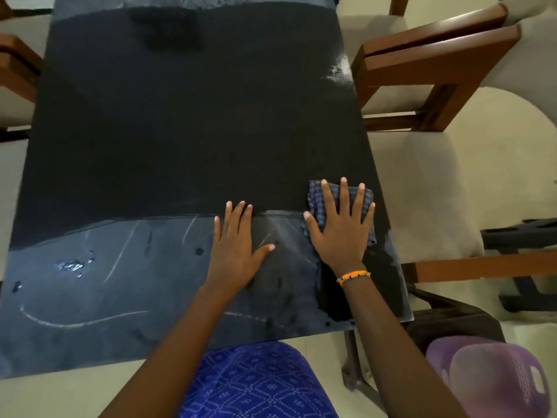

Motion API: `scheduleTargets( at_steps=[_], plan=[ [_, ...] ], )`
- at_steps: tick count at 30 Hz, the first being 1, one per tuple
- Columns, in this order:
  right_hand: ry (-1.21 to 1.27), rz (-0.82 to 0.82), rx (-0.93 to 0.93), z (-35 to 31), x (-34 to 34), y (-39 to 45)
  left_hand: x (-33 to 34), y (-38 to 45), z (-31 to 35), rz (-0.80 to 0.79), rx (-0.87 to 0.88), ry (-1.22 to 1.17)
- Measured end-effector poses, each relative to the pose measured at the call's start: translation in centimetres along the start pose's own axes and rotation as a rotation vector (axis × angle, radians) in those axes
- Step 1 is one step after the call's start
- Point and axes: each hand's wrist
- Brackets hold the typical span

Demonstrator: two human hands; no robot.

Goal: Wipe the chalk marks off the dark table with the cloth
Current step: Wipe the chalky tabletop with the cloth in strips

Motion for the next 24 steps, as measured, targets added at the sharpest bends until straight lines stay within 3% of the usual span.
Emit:
scheduleTargets(
  at_steps=[14,24],
  plan=[
    [0.040,-0.059,-0.194,-20.4,9.0,3.2,-2.0,-6.9,-14.6,0.055,-0.310,-0.072],
    [0.033,-0.172,-0.434,-36.8,16.1,0.2,-2.5,-13.2,-26.8,0.091,-0.582,-0.119]
  ],
)
Point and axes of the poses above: each hand's wrist, its own y-axis towards the middle knuckle, its own x-axis out of the palm, z = x × y, and after that the axes turned 13 degrees about y, right-handed
